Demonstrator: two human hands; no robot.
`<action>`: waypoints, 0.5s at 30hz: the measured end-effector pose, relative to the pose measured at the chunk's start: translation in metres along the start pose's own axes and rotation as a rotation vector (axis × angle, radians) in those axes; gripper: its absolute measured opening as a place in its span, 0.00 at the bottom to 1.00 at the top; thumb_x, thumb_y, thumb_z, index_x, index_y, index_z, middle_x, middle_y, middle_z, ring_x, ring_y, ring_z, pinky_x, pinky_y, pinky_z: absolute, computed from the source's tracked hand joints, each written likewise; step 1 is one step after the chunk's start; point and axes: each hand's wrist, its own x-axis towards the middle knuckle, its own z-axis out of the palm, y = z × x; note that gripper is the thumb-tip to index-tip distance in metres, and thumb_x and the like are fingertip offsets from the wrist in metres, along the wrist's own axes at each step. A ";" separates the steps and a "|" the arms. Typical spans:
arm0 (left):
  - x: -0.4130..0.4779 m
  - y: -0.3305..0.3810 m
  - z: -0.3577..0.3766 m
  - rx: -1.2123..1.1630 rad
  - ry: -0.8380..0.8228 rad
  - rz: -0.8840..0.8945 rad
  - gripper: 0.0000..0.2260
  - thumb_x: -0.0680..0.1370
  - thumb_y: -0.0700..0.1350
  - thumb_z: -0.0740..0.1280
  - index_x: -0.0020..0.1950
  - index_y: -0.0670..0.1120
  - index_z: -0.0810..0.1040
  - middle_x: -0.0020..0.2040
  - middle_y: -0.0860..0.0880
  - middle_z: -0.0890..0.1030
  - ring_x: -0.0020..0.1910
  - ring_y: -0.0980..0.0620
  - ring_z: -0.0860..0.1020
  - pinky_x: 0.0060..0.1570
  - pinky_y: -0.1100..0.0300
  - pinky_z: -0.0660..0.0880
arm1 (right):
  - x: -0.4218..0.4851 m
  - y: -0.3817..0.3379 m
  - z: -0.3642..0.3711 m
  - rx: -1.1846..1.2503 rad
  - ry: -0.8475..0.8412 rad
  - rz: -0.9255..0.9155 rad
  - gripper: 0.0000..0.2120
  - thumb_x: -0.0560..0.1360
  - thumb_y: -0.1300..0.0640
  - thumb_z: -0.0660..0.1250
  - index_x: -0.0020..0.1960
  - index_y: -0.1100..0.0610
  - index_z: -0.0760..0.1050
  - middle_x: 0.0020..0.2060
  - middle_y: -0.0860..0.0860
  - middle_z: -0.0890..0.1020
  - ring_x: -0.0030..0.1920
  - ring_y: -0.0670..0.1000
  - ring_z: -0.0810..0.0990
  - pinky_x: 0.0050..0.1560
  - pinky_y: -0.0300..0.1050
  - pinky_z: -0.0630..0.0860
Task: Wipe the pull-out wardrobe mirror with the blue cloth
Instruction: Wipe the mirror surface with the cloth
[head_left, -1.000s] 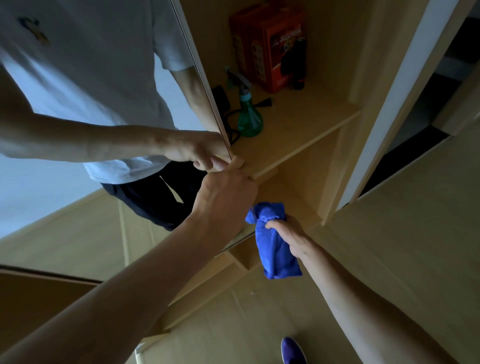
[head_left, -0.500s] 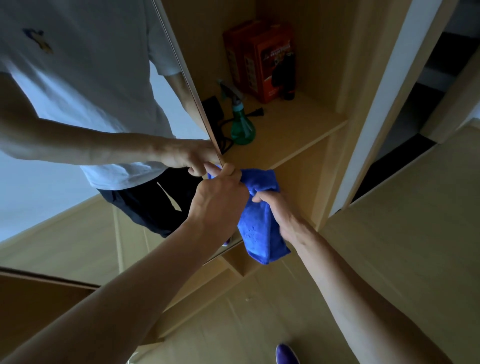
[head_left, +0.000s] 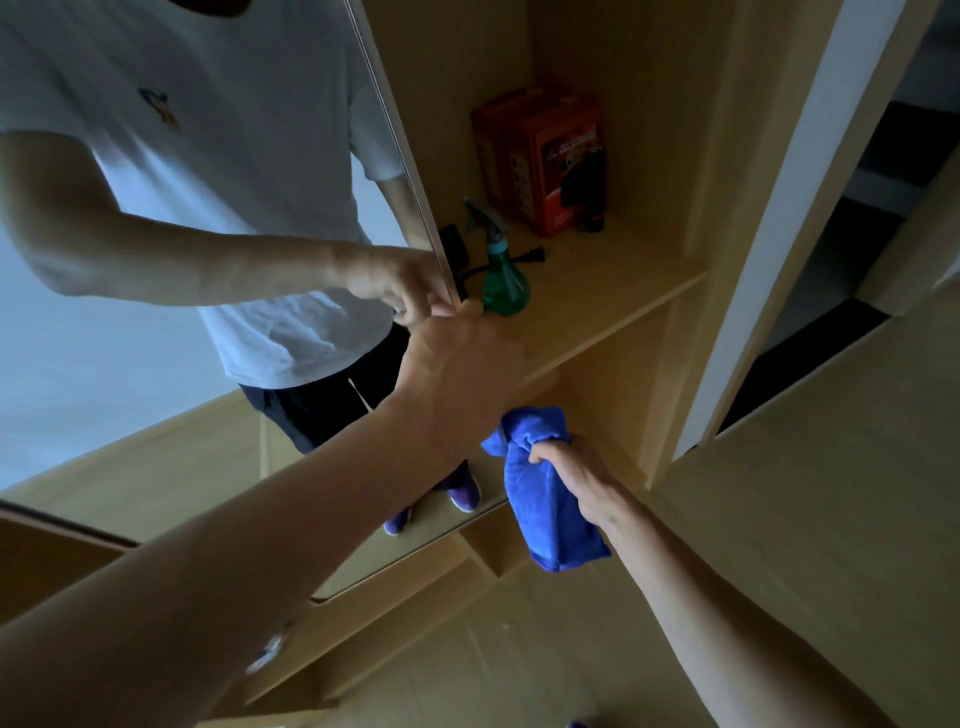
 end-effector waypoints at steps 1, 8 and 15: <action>0.002 -0.007 -0.006 -0.001 0.029 -0.023 0.08 0.78 0.41 0.65 0.55 0.45 0.81 0.56 0.46 0.78 0.60 0.45 0.74 0.44 0.50 0.73 | -0.002 -0.004 0.000 0.006 0.000 -0.013 0.12 0.59 0.51 0.67 0.42 0.53 0.77 0.39 0.49 0.80 0.44 0.50 0.77 0.39 0.46 0.68; -0.001 -0.029 -0.016 -0.051 0.093 -0.025 0.08 0.79 0.42 0.63 0.54 0.46 0.81 0.55 0.47 0.77 0.61 0.46 0.72 0.51 0.51 0.76 | -0.023 -0.062 0.003 0.043 0.012 -0.146 0.15 0.57 0.47 0.68 0.41 0.52 0.78 0.40 0.51 0.80 0.47 0.54 0.79 0.47 0.51 0.72; -0.010 -0.027 -0.005 -0.087 0.178 0.006 0.10 0.79 0.42 0.61 0.55 0.49 0.81 0.56 0.51 0.78 0.62 0.51 0.71 0.44 0.58 0.72 | -0.055 -0.108 -0.003 0.118 -0.014 -0.268 0.11 0.57 0.50 0.69 0.37 0.53 0.75 0.38 0.51 0.76 0.43 0.54 0.77 0.47 0.52 0.70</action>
